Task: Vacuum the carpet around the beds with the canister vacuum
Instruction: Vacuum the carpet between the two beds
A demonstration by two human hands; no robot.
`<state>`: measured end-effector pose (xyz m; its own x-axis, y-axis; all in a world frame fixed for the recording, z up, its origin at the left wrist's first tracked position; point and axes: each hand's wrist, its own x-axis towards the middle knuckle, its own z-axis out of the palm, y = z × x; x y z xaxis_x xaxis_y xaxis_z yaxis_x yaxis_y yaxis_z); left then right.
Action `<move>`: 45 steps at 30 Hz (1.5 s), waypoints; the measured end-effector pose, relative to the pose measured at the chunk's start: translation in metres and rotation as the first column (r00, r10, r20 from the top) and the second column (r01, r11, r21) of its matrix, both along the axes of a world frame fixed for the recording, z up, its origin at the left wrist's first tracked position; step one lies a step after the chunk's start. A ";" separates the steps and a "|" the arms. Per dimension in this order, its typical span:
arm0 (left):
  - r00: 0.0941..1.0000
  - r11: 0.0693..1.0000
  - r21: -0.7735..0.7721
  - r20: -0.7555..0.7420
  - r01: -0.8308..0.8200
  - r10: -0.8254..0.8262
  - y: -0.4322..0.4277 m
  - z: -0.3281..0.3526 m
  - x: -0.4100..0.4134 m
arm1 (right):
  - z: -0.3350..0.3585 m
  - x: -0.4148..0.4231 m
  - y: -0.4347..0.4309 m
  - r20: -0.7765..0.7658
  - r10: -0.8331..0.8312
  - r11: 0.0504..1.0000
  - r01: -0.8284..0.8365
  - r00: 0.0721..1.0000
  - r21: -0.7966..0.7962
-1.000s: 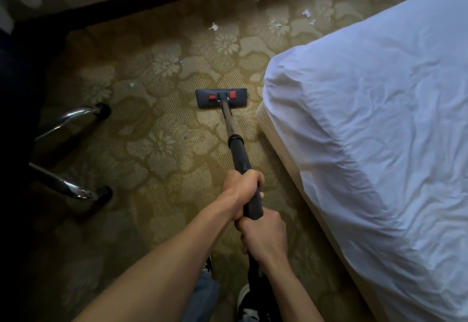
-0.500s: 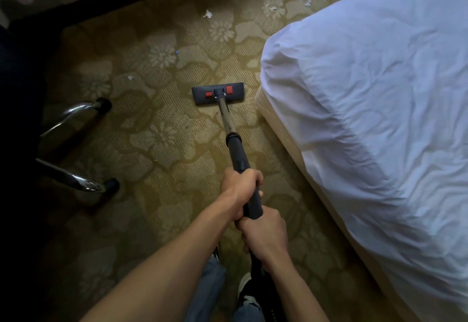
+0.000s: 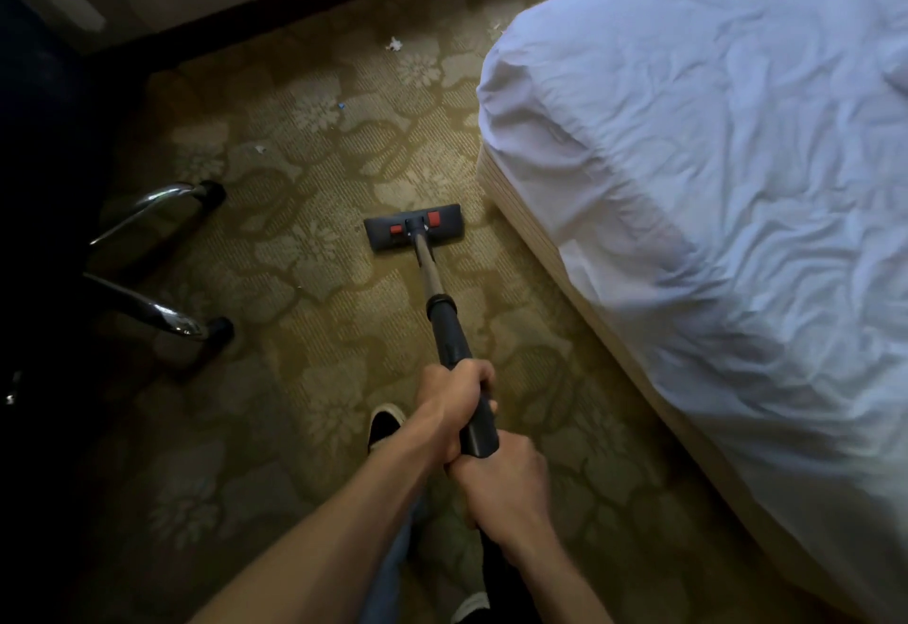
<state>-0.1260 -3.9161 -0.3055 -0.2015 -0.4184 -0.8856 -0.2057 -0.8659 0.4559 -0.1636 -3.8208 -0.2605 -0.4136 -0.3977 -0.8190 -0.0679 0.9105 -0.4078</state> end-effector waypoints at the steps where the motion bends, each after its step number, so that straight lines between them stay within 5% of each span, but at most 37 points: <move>1: 1.000 1.000 0.003 0.005 -0.001 0.001 0.020 0.004 0.004 | 0.004 0.003 0.021 0.004 0.007 1.000 -0.007 1.000 -0.002; 19: 1.000 0.999 0.036 0.012 0.000 -0.001 0.298 0.047 0.054 | 0.037 0.055 0.302 0.055 -0.066 0.996 0.069 0.996 -0.050; 26: 0.989 0.987 0.163 -0.144 -0.010 0.034 0.419 0.054 0.087 | 0.038 0.088 0.424 0.049 -0.072 0.996 0.075 0.996 -0.056; 38: 0.966 0.966 0.068 -0.089 0.248 -0.242 0.660 0.092 0.091 | 0.084 0.113 0.666 0.060 -0.281 0.954 0.285 0.958 -0.090; 45: 0.915 0.917 0.032 -0.081 0.398 -0.395 0.790 0.103 0.071 | 0.090 0.116 0.797 0.128 -0.516 0.836 0.531 0.847 -0.142</move>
<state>-0.0546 -3.1257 -0.2023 -0.4060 -0.2493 -0.8792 -0.5049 -0.7407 0.4432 -0.0479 -3.0239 -0.1706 -0.5337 -0.2726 -0.8005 0.4396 0.7192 -0.5380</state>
